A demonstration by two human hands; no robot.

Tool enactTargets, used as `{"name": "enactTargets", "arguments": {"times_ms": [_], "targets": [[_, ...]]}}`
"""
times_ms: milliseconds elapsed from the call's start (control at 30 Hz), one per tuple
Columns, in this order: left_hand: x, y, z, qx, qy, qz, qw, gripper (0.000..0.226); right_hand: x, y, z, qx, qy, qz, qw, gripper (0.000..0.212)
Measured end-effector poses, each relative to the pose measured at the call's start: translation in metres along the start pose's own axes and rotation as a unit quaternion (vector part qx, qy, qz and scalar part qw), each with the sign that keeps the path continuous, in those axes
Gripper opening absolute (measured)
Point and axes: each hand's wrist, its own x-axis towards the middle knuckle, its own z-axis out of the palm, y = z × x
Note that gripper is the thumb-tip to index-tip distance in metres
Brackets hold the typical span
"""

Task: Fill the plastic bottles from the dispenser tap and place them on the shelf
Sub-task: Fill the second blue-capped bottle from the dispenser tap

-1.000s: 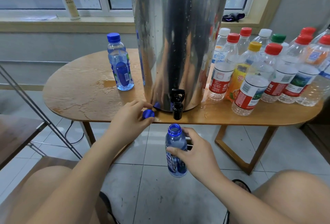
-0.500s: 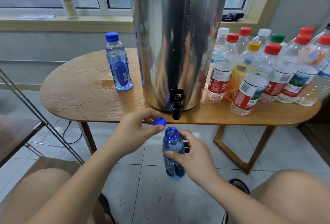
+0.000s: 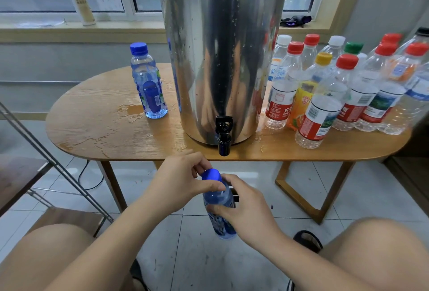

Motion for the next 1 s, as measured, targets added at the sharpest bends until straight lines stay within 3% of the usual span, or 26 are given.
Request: {"name": "enactTargets", "arguments": {"times_ms": [67, 233, 400, 567, 733, 900, 1000], "targets": [[0.001, 0.002, 0.001, 0.013, -0.002, 0.003, 1.000, 0.058, -0.002, 0.000, 0.000, -0.004, -0.003, -0.002, 1.000, 0.057], [0.003, 0.000, -0.007, -0.026, -0.062, 0.026, 0.997, 0.035, 0.000, 0.002, 0.000, 0.002, 0.012, -0.007, 1.000, 0.058], [0.004, -0.002, -0.020, -0.025, -0.155, 0.077, 0.985, 0.055, 0.001, 0.001, -0.001, 0.004, 0.004, -0.011, 1.000, 0.061], [-0.002, 0.000, -0.011, -0.013, -0.100, 0.043, 0.994, 0.053, 0.003, -0.001, 0.000, -0.002, 0.002, -0.008, 1.000, 0.059], [0.000, 0.003, -0.010, 0.087, -0.032, 0.022, 0.995, 0.081, 0.003, -0.001, 0.001, -0.014, -0.003, -0.017, 1.000, 0.061], [0.002, 0.004, -0.010, 0.097, -0.096, 0.052, 0.989, 0.039, 0.002, -0.001, 0.002, 0.003, 0.002, -0.020, 1.000, 0.057], [0.001, 0.002, -0.011, 0.069, -0.116, 0.091, 0.987, 0.043, 0.003, 0.001, 0.001, -0.001, 0.011, -0.021, 1.000, 0.062]]}}
